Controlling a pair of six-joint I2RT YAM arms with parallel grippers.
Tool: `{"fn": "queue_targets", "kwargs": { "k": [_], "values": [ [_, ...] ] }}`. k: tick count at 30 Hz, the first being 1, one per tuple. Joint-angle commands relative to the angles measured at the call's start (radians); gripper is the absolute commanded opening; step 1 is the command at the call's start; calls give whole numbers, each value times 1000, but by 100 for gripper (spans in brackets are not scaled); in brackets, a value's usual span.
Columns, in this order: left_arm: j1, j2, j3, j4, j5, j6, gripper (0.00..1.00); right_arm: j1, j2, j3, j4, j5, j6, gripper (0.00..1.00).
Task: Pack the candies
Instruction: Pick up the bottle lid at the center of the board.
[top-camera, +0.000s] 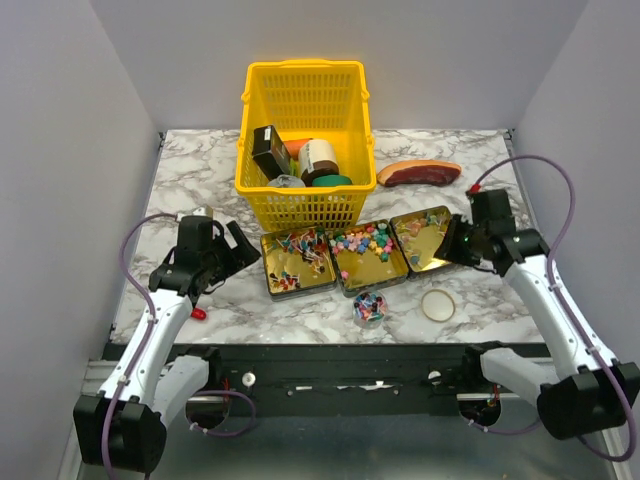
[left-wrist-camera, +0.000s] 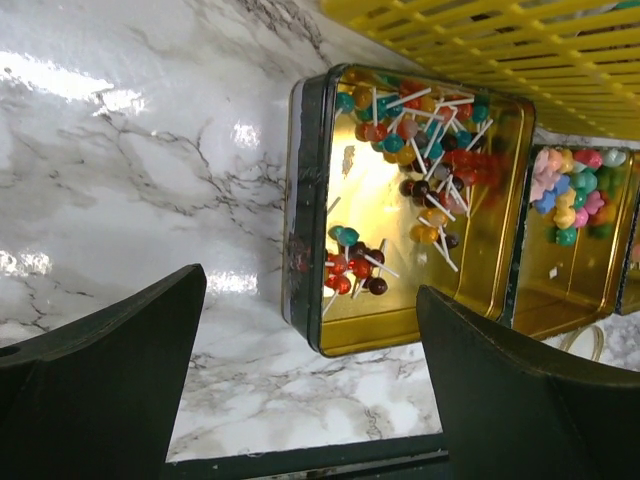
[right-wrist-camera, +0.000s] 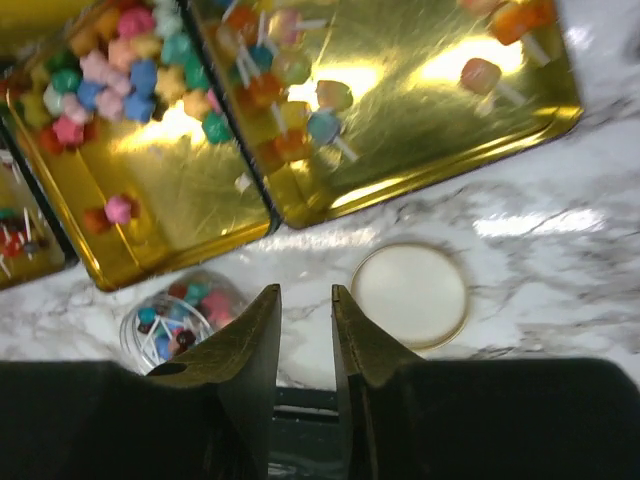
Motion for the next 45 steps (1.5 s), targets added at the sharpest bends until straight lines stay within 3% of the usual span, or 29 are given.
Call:
{"fn": "queue_targets", "kwargs": {
  "k": [1, 4, 5, 6, 8, 9, 17, 23, 37, 45],
  "values": [
    [7, -25, -38, -68, 48, -8, 99, 142, -156, -138, -54, 28, 174, 38],
    [5, -27, -50, -95, 56, -34, 99, 230, -244, -253, -13, 83, 255, 47],
    [5, -30, -53, -92, 68, -42, 99, 244, -290, -285, 5, 91, 272, 51],
    [5, -35, -65, -80, 99, -46, 99, 259, -305, -337, 44, 97, 283, 61],
    [5, -51, -79, -51, 113, -57, 99, 270, -331, -390, 97, 97, 303, 66],
    [5, -58, -93, -42, 113, -60, 99, 282, -332, -431, 149, 100, 308, 74],
    [5, -140, -93, -13, 76, -48, 99, 327, -269, -546, 337, 192, 332, 100],
    [5, -188, -119, 18, 82, -63, 99, 327, -316, -612, 411, 201, 368, 100],
    [7, -197, -124, 67, 116, -56, 99, 339, -89, -545, 360, 271, 359, 55],
    [16, -248, -133, 86, 119, -62, 99, 420, 90, -427, 282, 396, 354, 48]
  ]
}}
